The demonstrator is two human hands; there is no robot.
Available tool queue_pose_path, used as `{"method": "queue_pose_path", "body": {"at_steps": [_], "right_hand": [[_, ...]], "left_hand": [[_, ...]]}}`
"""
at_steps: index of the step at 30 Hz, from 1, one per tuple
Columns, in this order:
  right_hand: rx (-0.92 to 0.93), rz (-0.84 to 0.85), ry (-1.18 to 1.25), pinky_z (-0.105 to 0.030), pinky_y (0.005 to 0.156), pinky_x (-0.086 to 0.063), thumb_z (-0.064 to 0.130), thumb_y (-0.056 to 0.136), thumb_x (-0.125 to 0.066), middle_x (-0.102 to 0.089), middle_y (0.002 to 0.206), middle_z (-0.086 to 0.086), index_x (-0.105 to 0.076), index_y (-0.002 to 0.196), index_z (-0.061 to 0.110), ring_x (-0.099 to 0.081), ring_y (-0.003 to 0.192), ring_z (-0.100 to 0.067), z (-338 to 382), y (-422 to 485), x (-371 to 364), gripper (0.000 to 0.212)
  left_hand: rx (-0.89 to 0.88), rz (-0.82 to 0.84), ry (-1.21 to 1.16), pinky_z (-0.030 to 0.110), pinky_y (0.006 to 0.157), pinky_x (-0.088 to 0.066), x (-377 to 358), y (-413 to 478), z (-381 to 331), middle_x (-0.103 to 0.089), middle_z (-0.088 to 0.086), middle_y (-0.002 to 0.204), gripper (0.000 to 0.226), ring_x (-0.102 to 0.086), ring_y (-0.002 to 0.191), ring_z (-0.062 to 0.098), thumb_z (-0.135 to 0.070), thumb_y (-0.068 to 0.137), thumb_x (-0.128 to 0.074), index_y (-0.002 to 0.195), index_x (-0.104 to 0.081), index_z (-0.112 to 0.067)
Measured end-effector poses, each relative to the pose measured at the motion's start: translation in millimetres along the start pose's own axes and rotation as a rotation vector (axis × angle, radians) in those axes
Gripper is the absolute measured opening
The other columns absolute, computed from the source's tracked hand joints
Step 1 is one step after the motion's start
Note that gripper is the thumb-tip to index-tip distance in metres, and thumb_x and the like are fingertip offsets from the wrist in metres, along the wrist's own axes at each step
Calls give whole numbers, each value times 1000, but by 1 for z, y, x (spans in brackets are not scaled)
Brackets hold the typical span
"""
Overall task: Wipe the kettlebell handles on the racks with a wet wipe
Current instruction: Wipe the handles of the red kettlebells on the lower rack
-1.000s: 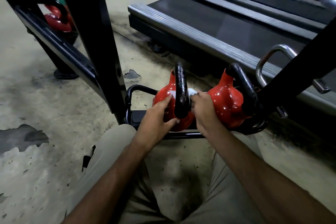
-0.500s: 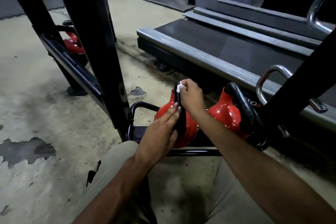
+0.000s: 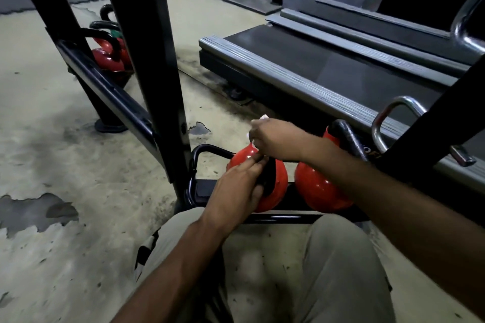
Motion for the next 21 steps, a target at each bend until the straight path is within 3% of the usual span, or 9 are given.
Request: {"method": "queue_pose_path", "body": {"at_steps": [3,5,7,11,13,15,21], "right_hand": [[-287,-584,673,-30,111,-43,18,102,-46,-66,134,-2,-70,124,14,-54,135,-15,23,-55,-20,33],[-531,-835,952,-24,112,-41,14,105,-49,-64,137,5,-66,133,16,-55,132,-4,53,-80,-38,32],[-694,-930,1070,-20,106,-44,13,105,-49,-68,128,10,-66,132,18,-60,120,3,69,-80,-45,33],[-795,-1000,1157,-26,99,-50,8,96,-51,-74,110,10,-73,114,21,-67,106,-3,57,-67,-36,31],[-833,-939,1236,-31,91,-54,10,96,-53,-75,95,9,-74,100,24,-69,92,-5,47,-63,-40,25],[-889,-854,1300,-38,77,-51,13,98,-53,-71,79,3,-72,87,15,-64,76,-12,41,-67,-46,21],[-859,-765,1387,-27,66,-50,12,101,-56,-69,71,2,-70,82,16,-61,70,-8,47,-89,-48,24]], "left_hand": [[-30,-6,-85,42,116,-42,-7,-8,2,-29,0,168,74,-40,147,22,-9,83,-49,157,-39,-13],[-56,-11,-103,36,124,-29,-8,-11,3,-20,-3,170,77,-26,154,13,0,88,-49,160,-30,-14],[-88,-14,-85,38,126,-26,-7,-10,8,-17,-5,171,78,-19,155,7,3,91,-50,163,-24,-17],[-89,12,-60,38,125,-27,-3,-4,11,-17,-7,171,76,-25,153,11,-4,94,-49,163,-22,-21],[-86,20,-57,35,125,-26,-1,-5,10,-12,-10,171,76,-24,153,9,-7,95,-49,164,-19,-22],[-99,24,-58,32,127,-21,0,-6,8,-6,-11,172,76,-19,153,5,-9,98,-50,164,-16,-22],[-119,3,-21,35,129,-7,-2,0,4,-14,-1,171,72,-11,157,10,-17,99,-53,163,-21,-16]]}}
Point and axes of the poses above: each hand's wrist, its own y-axis towards the middle knuckle, its own x-axis out of the back of the hand, z = x × y, the point moved 4 cm from there along y, towards the middle knuckle
